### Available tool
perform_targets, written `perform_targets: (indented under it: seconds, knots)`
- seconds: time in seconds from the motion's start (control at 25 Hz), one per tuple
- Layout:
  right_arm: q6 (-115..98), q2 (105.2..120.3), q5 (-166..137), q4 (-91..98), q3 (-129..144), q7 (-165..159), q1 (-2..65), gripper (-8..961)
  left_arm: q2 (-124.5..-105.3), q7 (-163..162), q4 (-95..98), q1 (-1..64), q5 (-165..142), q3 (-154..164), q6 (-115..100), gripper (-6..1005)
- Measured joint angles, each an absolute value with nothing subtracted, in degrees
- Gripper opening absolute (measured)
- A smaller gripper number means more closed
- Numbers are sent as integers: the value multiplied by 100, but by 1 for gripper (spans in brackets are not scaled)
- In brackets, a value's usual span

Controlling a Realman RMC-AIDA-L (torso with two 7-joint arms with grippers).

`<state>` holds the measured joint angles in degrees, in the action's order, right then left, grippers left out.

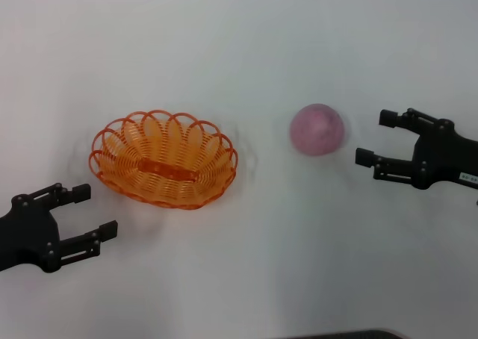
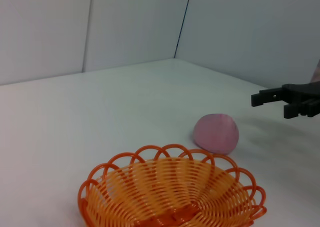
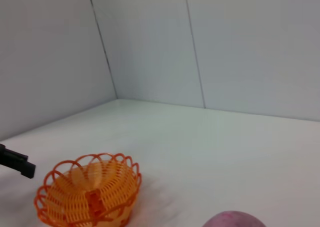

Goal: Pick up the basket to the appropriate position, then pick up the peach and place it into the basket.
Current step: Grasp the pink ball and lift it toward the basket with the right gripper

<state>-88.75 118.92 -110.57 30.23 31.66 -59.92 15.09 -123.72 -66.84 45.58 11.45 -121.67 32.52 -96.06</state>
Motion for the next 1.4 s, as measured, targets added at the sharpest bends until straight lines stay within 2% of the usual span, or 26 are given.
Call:
perform_targets:
  seconds: [0.2,0.72,1.12,1.4]
  knots:
    - [-8889,11931,-11176,3411,3239,-5977,1496,932,-12377,-6675,4514,1163,-12164,3252,-9567,784]
    - [-9143,11944,-11795,4608,3462,-6596,1971,932,-12382,-6671,4470,1187,-12163,3251,-9572,784]
    - [-9236,11918,-13418,5436,3753,-9015,3097,932,-12384,-6670,4438,1196,-12159,3251,-9560,784]
    - [-9267,11955,-14346,5956,4415,-9878,3788,932,-12384,-6670,4438,1219,-12155,3252,-9580,784]
